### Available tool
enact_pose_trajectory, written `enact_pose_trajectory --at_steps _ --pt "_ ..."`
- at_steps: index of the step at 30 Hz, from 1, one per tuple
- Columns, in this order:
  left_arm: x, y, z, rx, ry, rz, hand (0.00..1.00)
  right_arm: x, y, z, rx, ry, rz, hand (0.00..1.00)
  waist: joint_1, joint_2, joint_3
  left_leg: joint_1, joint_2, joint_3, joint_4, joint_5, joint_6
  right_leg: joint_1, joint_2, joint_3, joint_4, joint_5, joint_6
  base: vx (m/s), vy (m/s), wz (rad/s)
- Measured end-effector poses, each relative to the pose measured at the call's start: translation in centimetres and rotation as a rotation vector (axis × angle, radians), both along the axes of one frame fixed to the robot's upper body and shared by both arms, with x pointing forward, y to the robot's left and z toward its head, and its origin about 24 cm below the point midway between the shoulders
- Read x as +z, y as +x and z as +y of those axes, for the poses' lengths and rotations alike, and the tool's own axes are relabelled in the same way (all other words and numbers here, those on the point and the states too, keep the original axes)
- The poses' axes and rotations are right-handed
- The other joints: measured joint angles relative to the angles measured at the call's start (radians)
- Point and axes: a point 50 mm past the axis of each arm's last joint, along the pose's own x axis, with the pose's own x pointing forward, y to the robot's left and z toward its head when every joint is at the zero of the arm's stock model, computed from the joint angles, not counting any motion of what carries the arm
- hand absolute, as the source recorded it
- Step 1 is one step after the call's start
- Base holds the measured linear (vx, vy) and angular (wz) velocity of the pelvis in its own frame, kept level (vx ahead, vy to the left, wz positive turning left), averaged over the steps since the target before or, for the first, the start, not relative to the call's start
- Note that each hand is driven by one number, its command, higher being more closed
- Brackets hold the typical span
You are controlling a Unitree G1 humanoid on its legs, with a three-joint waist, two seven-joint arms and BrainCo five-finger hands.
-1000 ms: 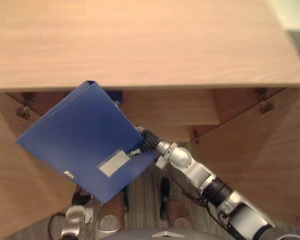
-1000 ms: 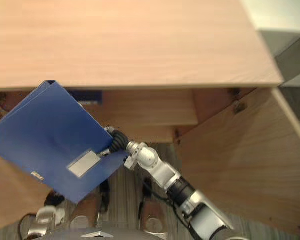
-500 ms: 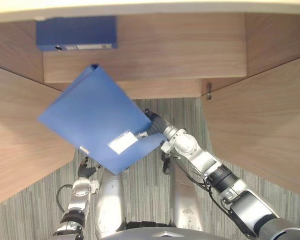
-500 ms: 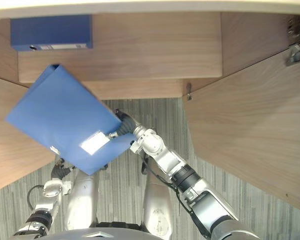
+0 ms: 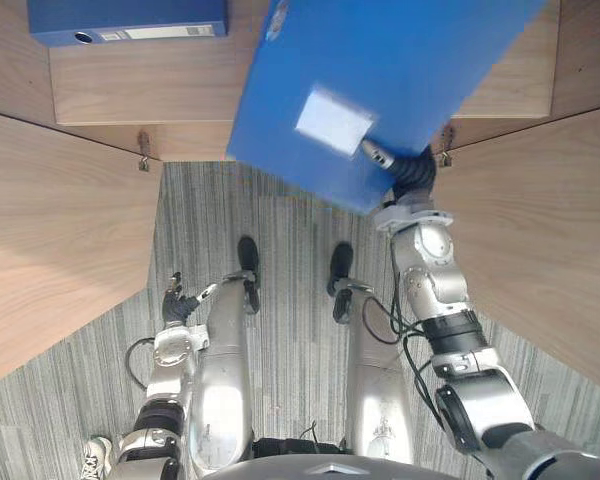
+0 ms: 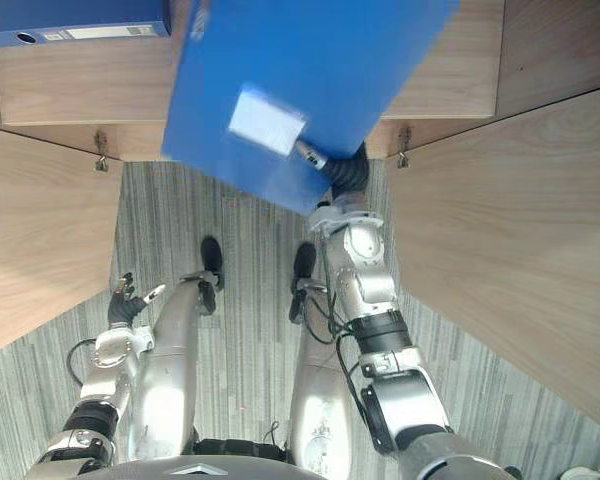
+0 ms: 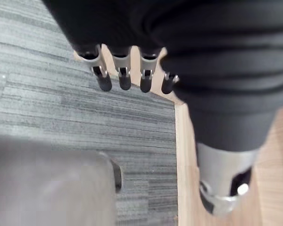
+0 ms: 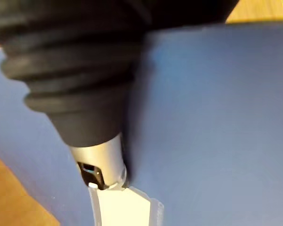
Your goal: Walk over to the cabinet, pick up the folder, carry it to the office cabinet, place the folder inside the office cabinet, then close the office cabinet door
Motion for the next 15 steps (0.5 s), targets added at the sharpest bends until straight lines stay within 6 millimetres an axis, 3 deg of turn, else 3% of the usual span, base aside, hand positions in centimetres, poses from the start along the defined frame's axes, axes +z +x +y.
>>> enact_pose_trajectory --at_steps 7,15 --pt "0.1 0.1 0.0 0.026 -0.004 -0.005 0.00 1.6 2.5 -2.1 -0.082 0.228 0.050 1.00 -0.001 0.000 -0.001 -0.013 -0.005 -0.011 -0.019 0.007 -0.001 -0.004 -0.004 -0.018 -0.017 0.001 -0.002 0.03 -0.011 0.05" --pt "0.0 0.1 -0.3 0.055 -0.040 -0.002 0.00 4.5 4.7 -1.3 -0.064 0.354 0.092 1.00 -0.009 0.000 -0.006 -0.011 -0.023 -0.019 -0.072 0.046 -0.002 -0.001 -0.016 -0.033 -0.049 0.018 -0.004 0.04 -0.002 0.08"
